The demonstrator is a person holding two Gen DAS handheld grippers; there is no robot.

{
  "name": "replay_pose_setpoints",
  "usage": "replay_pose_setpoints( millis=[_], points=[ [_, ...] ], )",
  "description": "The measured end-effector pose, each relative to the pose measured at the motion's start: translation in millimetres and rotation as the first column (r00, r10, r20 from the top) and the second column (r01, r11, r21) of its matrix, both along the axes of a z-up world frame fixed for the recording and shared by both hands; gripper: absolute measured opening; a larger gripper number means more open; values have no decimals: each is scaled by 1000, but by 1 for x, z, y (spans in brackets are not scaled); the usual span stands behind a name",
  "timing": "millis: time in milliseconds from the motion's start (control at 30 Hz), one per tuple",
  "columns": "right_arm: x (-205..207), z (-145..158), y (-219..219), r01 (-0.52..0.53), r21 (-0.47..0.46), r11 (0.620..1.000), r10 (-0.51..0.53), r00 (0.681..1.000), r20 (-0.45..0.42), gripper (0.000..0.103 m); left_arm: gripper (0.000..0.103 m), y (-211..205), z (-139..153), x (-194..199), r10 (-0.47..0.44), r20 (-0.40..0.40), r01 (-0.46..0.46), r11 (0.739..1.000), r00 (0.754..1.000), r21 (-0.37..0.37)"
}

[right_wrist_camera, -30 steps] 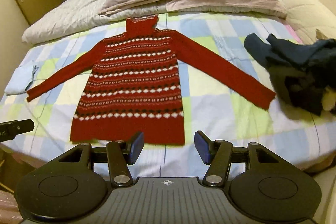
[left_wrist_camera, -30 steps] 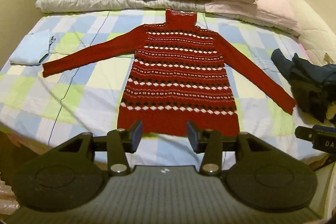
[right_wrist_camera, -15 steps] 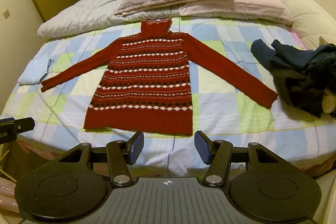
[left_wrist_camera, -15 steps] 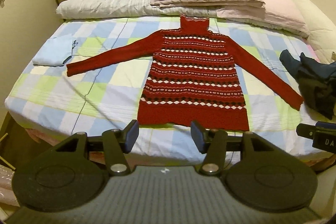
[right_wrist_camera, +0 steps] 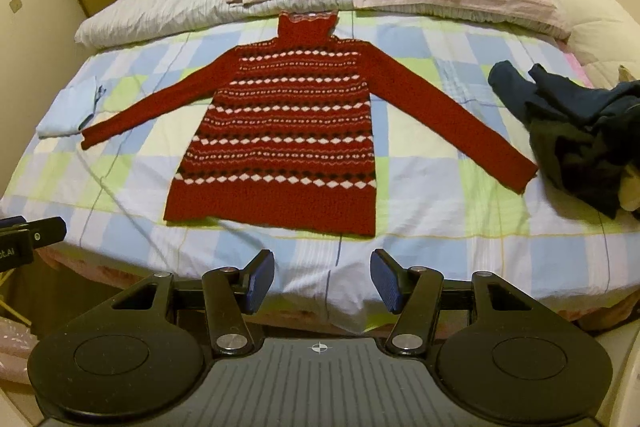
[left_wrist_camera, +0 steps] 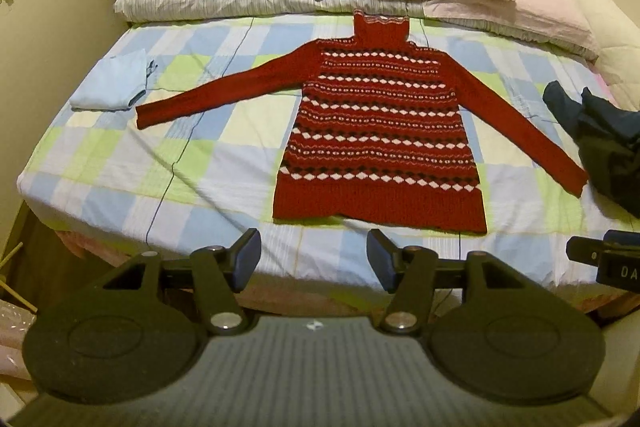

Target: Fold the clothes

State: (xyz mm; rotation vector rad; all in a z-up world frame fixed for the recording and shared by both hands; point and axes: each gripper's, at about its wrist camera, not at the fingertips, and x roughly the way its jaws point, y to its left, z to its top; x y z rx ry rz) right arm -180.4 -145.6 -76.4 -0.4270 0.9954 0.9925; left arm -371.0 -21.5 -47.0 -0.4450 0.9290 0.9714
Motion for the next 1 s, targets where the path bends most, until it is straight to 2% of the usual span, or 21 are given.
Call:
replay_pose_setpoints(
  millis=[300, 1000],
  points=[
    [-2, -1, -10, -11, -10, 1000, 11, 1000, 4, 57, 55, -11, -6, -1, 2, -8, -2, 1000, 1000, -16],
    [8, 10, -31, 8, 37, 999, -10, 1000, 27, 57, 56, -29, 1, 14, -12, 4, 12, 1000, 1000, 23]
  ],
)
